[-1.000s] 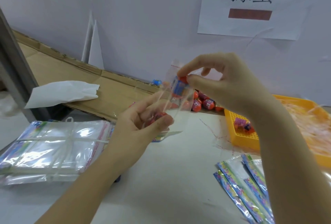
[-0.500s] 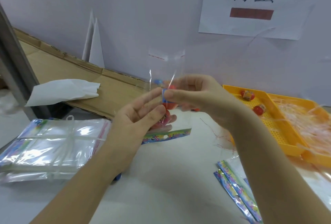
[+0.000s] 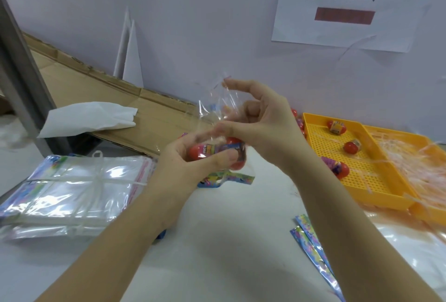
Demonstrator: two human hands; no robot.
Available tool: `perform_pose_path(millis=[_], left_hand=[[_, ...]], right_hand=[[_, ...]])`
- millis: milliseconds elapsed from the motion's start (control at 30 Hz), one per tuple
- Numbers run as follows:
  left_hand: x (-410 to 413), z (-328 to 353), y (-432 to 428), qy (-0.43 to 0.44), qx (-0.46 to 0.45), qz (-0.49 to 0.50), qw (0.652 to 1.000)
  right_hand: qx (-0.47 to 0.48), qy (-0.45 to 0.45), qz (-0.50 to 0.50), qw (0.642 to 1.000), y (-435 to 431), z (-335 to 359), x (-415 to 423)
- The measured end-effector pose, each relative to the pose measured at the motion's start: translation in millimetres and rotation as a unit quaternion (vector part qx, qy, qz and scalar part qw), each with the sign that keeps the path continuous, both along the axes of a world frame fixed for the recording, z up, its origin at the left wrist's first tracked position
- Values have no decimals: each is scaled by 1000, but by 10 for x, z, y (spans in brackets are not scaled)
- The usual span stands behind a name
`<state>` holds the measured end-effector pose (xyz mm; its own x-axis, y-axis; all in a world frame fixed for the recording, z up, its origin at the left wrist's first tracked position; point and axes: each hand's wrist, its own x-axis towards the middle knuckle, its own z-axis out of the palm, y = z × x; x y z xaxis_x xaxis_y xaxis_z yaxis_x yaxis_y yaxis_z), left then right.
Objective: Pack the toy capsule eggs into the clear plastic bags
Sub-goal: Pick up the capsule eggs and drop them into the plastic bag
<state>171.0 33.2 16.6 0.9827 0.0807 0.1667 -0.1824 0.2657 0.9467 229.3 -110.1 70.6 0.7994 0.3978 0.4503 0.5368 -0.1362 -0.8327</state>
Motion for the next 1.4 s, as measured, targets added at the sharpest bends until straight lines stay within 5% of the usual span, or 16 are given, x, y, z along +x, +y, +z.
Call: perform_pose_path(millis=[167, 267, 333, 433, 633, 867, 1000, 1300, 1400], left_hand=[[30, 114, 135, -18, -73, 100, 992], [52, 185, 264, -44, -111, 143, 982], [52, 195, 298, -50, -128, 162, 977], [61, 170, 322, -50, -126, 182, 974], [97, 111, 330, -49, -69, 195, 977], [100, 131, 416, -43, -103, 242, 964], [117, 98, 461, -37, -94, 250, 963], [147, -5, 403, -29, 34, 193, 980], [128, -12, 387, -26, 65, 166, 984]], right_hand=[[137, 142, -54, 979, 76, -148, 177], [-128, -15, -82, 988, 235, -490, 201], [-293, -109, -18, 950, 391, -766, 174], [-391, -103, -4, 914, 486, -936, 127], [-275, -137, -187, 933, 434, -829, 102], [-395, -167, -50, 902, 511, -892, 78], [-301, -92, -48, 948, 430, -848, 100], [-401, 73, -42, 912, 174, -541, 260], [-243, 74, -130, 959, 16, -318, 317]])
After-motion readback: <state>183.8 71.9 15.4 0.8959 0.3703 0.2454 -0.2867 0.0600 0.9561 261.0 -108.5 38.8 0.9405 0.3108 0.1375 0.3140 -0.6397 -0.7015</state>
